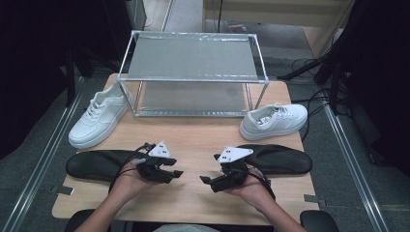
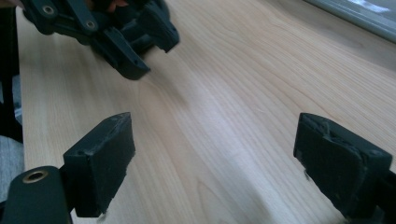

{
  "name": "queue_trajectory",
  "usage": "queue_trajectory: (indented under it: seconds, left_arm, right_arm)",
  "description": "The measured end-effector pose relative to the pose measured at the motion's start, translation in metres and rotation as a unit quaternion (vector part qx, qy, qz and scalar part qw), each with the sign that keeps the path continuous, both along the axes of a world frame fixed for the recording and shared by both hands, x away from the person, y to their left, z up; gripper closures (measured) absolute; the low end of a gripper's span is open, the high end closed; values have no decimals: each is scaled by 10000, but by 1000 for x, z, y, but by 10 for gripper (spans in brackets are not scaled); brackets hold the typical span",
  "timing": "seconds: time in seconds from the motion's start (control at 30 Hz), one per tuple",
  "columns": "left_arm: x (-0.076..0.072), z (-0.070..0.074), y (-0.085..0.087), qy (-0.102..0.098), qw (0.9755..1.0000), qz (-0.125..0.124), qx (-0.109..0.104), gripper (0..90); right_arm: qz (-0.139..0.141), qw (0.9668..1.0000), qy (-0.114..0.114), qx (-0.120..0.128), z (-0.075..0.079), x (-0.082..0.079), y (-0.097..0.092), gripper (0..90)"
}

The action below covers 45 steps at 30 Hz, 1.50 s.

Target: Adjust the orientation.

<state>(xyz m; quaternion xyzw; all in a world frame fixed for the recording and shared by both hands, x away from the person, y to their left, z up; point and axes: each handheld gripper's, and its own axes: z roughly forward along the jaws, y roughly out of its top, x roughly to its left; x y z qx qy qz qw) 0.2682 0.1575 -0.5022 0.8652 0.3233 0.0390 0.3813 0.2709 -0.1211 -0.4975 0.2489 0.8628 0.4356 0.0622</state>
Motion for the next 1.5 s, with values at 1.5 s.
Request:
queue_trajectory:
  seconds: [1.5]
  left_arm:
    - [4, 17, 56, 69, 9993, 264, 269, 364]
  right_arm:
    - [-89, 9999, -57, -135, 8, 19, -15, 340]
